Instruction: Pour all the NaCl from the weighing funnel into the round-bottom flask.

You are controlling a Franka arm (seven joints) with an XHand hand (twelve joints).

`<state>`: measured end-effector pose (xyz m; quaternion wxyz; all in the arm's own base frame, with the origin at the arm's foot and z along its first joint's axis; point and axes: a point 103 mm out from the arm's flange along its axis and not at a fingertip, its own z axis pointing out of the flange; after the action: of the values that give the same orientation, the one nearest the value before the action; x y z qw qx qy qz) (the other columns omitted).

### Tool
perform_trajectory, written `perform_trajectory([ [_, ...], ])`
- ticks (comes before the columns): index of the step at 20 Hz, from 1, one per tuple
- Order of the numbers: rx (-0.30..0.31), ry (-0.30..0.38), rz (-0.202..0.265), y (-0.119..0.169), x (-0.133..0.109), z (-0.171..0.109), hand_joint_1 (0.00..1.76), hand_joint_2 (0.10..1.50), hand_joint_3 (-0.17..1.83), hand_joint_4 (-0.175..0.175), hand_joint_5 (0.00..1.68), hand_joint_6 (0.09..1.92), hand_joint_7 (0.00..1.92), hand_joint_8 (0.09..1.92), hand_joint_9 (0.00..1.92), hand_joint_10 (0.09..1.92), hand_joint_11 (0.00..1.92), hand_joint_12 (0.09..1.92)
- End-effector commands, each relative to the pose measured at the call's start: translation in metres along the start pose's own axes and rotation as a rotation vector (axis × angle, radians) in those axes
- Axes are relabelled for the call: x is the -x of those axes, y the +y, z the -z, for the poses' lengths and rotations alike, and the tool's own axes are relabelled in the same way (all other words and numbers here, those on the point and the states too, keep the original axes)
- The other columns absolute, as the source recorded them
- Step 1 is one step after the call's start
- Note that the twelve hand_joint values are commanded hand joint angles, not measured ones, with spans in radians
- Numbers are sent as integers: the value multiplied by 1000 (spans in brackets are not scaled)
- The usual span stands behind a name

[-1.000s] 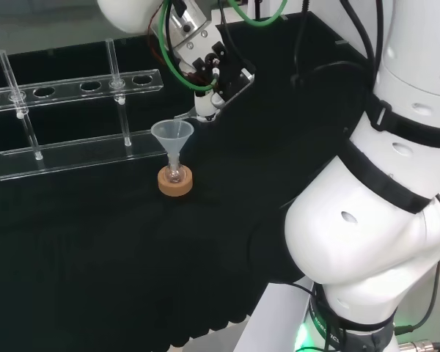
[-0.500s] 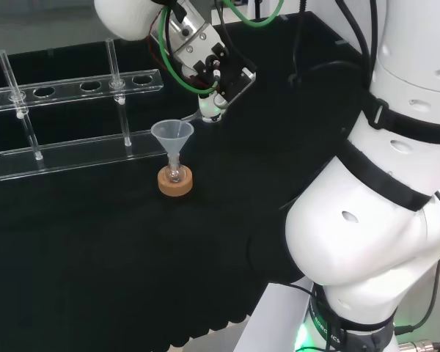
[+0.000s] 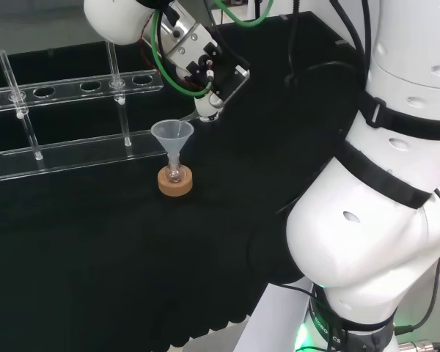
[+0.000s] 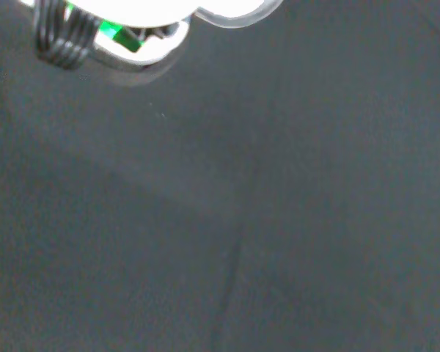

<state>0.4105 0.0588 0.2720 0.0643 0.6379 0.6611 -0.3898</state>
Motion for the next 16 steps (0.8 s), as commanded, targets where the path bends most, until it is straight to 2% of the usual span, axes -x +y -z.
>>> perform_trajectory([
  [1, 1, -42, -6, 1, -1, 4, 1101, 675, 702, 175, 1169, 876, 548, 666, 946, 364, 725, 1097],
  [16, -3, -145, -26, 2, -5, 16, 1101, 675, 703, 175, 1169, 877, 546, 667, 950, 361, 740, 1089],
])
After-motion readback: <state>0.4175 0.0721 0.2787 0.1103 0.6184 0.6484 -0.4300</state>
